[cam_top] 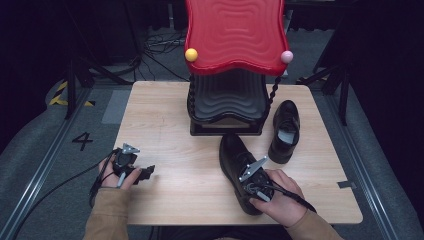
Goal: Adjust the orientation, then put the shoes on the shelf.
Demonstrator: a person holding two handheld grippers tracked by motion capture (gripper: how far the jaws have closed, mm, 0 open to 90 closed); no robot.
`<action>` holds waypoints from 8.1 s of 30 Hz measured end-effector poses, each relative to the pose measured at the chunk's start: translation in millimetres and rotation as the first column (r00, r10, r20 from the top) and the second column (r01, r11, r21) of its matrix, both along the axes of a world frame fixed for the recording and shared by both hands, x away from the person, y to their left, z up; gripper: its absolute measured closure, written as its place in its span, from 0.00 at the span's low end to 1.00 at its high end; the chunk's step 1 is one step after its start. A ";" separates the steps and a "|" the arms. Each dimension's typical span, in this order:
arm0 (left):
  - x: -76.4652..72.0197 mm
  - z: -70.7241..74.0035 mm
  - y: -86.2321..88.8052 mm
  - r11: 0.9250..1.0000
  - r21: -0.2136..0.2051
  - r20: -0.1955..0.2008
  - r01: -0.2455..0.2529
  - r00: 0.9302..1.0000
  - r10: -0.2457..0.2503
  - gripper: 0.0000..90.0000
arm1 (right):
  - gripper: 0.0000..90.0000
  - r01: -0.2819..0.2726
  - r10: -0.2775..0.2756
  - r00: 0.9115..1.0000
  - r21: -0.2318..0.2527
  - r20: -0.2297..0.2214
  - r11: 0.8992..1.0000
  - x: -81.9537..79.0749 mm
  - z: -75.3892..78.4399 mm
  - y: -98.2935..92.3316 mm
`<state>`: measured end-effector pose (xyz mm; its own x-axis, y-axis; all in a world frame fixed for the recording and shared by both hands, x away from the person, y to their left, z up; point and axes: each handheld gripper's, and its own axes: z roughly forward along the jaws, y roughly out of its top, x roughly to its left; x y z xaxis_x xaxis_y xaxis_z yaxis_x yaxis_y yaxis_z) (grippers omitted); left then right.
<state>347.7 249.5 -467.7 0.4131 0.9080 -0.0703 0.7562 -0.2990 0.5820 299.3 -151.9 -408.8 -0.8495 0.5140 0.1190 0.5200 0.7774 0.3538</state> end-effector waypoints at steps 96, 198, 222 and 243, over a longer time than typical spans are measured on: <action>4.1 -1.1 0.8 1.000 0.000 -0.001 0.007 1.000 -0.007 0.20 | 0.90 0.532 -0.528 0.846 0.054 -0.076 0.845 166.4 -0.5 -119.5; 5.9 1.4 -4.7 1.000 -0.002 0.013 0.010 1.000 -0.010 0.20 | 0.56 0.296 -0.288 0.954 0.108 -0.080 0.949 19.5 45.6 -76.4; 6.3 0.0 -4.8 1.000 0.009 0.005 0.011 1.000 -0.011 0.20 | 0.76 0.498 -0.503 0.862 -0.085 -0.059 0.863 56.0 -9.9 -34.8; 6.3 0.7 -6.0 1.000 0.002 0.004 0.018 1.000 -0.018 0.20 | 0.86 0.504 -0.528 0.840 -0.176 -0.127 0.845 71.1 -10.3 -30.8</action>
<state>353.9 243.5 -467.0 0.4297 0.9004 -0.0672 0.7485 -0.3136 0.5842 370.4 -182.7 -419.1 -0.4305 0.8927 0.1333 0.8997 0.4125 0.1425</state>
